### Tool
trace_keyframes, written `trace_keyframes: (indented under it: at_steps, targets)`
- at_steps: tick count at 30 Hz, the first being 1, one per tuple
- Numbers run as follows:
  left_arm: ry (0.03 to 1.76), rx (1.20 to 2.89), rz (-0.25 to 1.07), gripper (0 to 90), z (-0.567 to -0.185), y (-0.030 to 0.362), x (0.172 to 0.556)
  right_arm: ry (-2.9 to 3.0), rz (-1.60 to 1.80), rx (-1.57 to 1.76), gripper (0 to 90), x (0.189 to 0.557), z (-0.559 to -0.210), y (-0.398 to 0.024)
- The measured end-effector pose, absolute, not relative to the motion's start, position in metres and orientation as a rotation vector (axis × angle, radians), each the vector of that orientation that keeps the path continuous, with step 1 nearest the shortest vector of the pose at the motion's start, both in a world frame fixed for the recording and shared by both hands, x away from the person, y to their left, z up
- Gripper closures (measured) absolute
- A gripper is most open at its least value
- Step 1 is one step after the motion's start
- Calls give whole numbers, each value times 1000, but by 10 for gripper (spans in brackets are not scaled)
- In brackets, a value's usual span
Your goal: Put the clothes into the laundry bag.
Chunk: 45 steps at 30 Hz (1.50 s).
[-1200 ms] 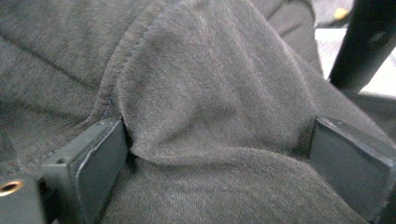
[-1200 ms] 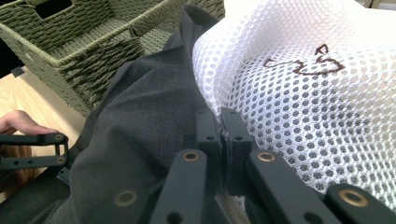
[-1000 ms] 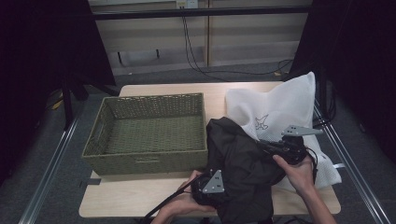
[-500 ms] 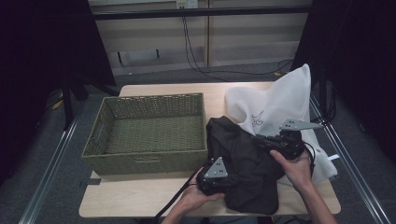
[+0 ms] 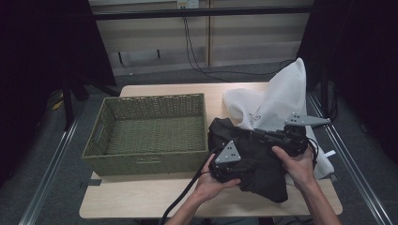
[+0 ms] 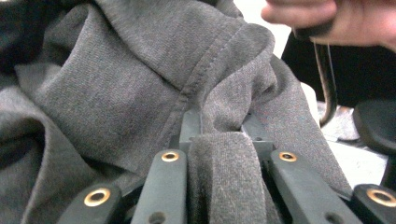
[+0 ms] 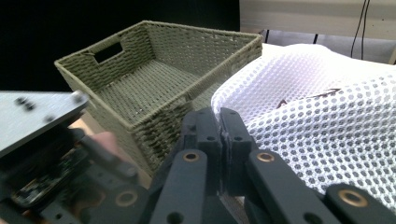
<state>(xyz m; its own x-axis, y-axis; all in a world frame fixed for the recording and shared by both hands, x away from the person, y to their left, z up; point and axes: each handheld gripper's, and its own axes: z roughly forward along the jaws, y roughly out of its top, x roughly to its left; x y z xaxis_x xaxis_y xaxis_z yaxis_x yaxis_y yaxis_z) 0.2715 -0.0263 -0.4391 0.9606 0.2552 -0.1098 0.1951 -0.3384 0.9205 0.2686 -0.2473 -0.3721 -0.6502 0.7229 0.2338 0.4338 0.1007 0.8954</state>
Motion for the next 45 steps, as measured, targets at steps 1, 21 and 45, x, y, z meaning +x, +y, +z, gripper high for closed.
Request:
trace_keyframes:
  at_steps: [1,21,45]
  targets:
    - [343,1920,61,751,-436,-27,274,2119,1572,1147,882,268,-371,-247]
    - [486,1893,173,749,-417,-55,306,2096,1715,1196,884,257,-363,-255]
    - [383,1890,106,443,-447,-22,273,2121,1488,1242,882,251,-411,-273]
